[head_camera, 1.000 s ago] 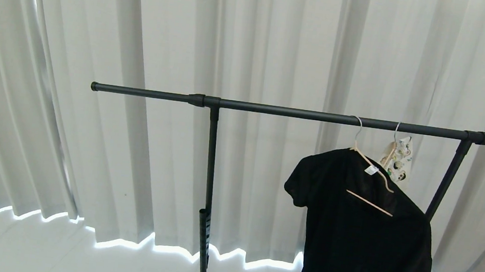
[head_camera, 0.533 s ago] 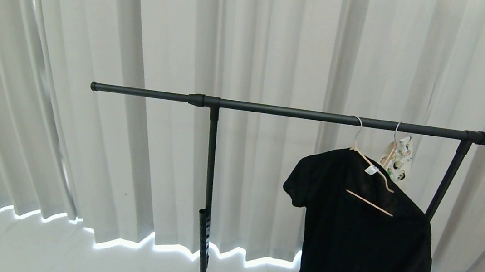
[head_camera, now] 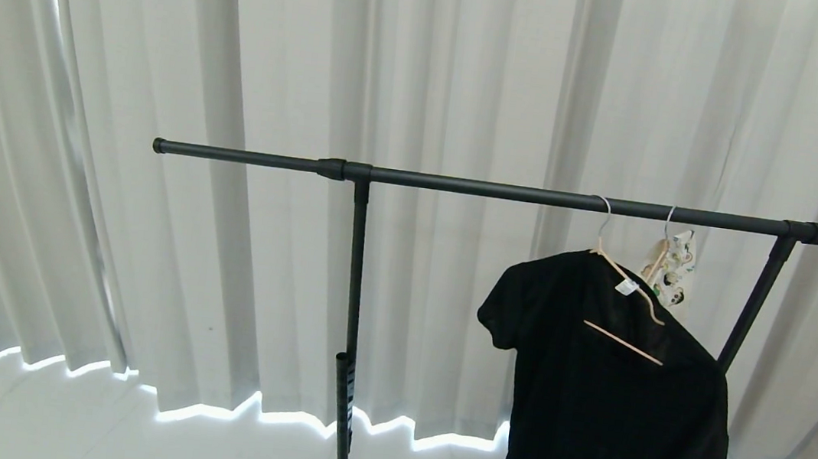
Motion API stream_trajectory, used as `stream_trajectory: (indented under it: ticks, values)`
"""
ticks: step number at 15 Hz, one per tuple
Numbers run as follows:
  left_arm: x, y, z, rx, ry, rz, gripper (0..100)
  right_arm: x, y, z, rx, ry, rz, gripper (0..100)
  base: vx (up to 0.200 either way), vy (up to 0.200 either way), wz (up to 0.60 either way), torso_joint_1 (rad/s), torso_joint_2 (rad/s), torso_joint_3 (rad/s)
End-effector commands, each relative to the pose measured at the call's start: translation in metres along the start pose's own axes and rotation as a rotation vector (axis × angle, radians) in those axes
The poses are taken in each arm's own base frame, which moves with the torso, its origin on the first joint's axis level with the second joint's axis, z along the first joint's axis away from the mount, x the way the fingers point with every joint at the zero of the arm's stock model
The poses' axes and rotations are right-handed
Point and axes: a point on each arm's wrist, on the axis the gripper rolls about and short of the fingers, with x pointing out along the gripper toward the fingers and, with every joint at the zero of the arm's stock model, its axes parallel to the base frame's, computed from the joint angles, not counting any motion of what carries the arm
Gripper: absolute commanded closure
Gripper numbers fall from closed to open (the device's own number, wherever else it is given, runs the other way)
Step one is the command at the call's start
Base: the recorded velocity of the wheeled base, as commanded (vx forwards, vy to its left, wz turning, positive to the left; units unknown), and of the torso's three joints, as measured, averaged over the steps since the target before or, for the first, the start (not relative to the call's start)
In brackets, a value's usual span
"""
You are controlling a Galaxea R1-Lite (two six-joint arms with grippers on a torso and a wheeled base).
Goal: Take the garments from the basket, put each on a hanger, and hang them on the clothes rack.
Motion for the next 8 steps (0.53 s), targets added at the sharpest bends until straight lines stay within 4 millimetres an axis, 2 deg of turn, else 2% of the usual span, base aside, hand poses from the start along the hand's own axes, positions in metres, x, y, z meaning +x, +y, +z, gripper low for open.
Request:
stream_trajectory:
  ticks: [1, 6, 7, 8]
  values:
    - [0.0003, 0.0, 0.0, -0.001, 0.005, 0.0, 0, 0.0004, 0.0001, 0.0, -0.001, 0.006, 0.001, 0, 0.0, 0.0, 0.0, 0.0, 0.0, 0.0]
    - [0.0003, 0.0001, 0.0, -0.001, 0.004, -0.007, 0, 0.0004, 0.0001, 0.0, -0.003, 0.006, 0.001, 0, 0.0, 0.0, 0.0, 0.0, 0.0, 0.0]
    - [0.0003, 0.0005, 0.0, 0.001, 0.003, -0.029, 0, 0.0004, 0.0001, 0.0, -0.004, 0.006, 0.0, 0, 0.0, 0.0, 0.0, 0.0, 0.0, 0.0]
    - [0.0006, 0.002, 0.0001, 0.012, 0.006, -0.123, 0, 0.0004, 0.0001, 0.0, -0.009, 0.006, 0.0, 0, 0.0, 0.0, 0.0, 0.0, 0.0, 0.0]
